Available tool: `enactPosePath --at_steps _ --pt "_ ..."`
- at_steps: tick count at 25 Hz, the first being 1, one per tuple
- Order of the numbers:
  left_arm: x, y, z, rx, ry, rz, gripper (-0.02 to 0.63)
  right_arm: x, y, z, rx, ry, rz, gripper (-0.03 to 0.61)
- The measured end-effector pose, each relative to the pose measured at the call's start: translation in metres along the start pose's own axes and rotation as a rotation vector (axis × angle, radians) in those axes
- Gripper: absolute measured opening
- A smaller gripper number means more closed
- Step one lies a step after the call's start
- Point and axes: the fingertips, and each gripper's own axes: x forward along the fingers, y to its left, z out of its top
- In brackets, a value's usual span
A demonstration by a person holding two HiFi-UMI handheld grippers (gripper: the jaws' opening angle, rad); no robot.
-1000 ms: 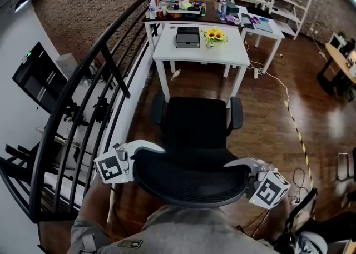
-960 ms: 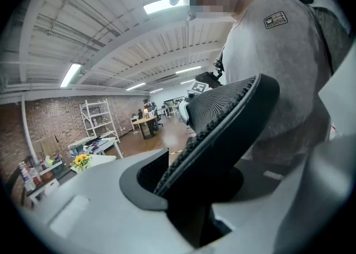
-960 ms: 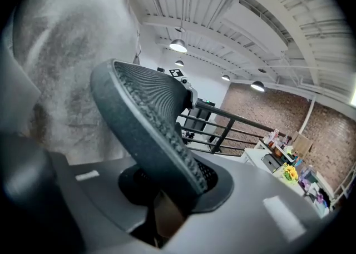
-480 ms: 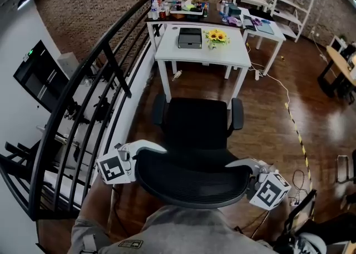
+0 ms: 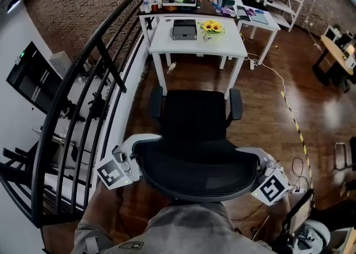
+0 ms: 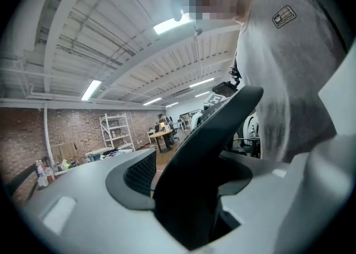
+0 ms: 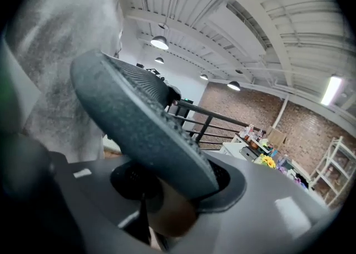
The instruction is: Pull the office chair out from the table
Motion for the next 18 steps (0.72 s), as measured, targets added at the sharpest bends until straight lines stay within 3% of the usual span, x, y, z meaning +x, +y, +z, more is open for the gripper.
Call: enactPosePath --at_steps 5,7,9,13,18 --pt "-0.006 0.009 0.018 -0.019 -0.021 0.061 0.284 -0.016 -0.015 -0.005 0.057 0.006 -0.150 0.253" --pt "-0.009 0.005 0.015 0.018 -0.011 0.060 0.284 -0.024 -0.018 -0.006 0.082 -0.001 -0.186 0.256" --pt "-0.012 0.003 0.013 0.022 -0.008 0.078 0.284 -0.030 -0.018 -0.008 0.090 0.003 -0.205 0.258" --pt "-0.016 0.000 0.011 -0.074 -0.009 0.186 0.297 -0.036 -0.014 -0.012 0.088 -0.007 -0.219 0.258" --pt "-0.028 0.000 0.016 -0.037 0.012 0.321 0.328 -0.047 -0.006 -0.010 0.088 -0.045 -0.227 0.258"
